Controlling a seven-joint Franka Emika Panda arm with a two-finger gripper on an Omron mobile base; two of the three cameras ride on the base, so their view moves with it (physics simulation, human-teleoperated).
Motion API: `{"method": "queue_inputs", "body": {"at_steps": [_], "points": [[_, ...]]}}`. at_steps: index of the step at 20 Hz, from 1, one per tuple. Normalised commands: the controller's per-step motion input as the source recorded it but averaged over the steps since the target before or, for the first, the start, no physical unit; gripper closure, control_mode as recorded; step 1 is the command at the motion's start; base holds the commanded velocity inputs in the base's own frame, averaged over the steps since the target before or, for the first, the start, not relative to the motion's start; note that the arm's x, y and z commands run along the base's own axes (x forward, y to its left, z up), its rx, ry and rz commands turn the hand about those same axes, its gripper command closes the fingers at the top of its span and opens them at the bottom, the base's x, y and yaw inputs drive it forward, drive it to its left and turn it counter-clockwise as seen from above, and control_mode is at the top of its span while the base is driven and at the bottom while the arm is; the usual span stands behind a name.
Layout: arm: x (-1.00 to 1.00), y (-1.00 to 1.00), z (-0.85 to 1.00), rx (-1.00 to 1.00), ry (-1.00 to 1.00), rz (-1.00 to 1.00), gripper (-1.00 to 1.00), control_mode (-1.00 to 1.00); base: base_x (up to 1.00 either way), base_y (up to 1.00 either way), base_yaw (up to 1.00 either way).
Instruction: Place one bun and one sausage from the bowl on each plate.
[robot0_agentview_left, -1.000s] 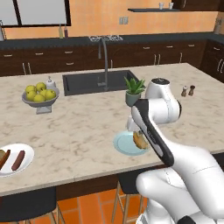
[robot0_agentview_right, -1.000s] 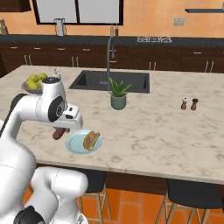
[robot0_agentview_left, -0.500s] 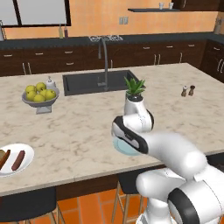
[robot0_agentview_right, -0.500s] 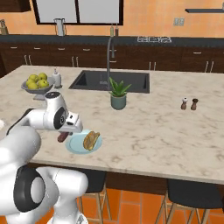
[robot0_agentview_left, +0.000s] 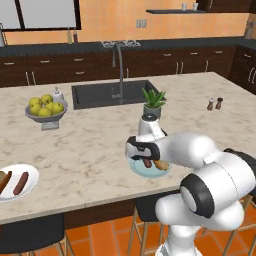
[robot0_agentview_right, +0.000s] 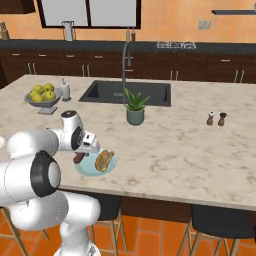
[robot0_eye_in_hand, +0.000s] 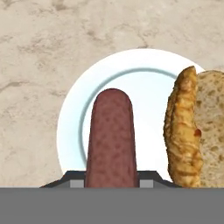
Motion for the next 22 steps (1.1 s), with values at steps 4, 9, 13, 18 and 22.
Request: {"method": "queue_inputs", "body": {"at_steps": [4, 9, 13, 18, 22], "points": [[0.25, -0.01, -0.27, 0.00, 0.00, 0.00, 1.00, -1.00, 0.00, 0.00, 0.00], [0.13, -0.01, -0.23, 0.00, 0.00, 0.00, -1.00, -1.00, 0.00, 0.00, 0.00], [0.00, 0.00, 0.00, 0.00, 0.00, 0.00, -1.00, -1.00, 0.00, 0.00, 0.00], [-0.04, 0.00, 0.05, 0.00, -0.01, 0.00, -1.00, -1.00, 0.00, 0.00, 0.00], [-0.56, 0.01, 0.60, 0.00, -0.01, 0.00, -1.00, -1.00, 0.00, 0.00, 0.00]]}}
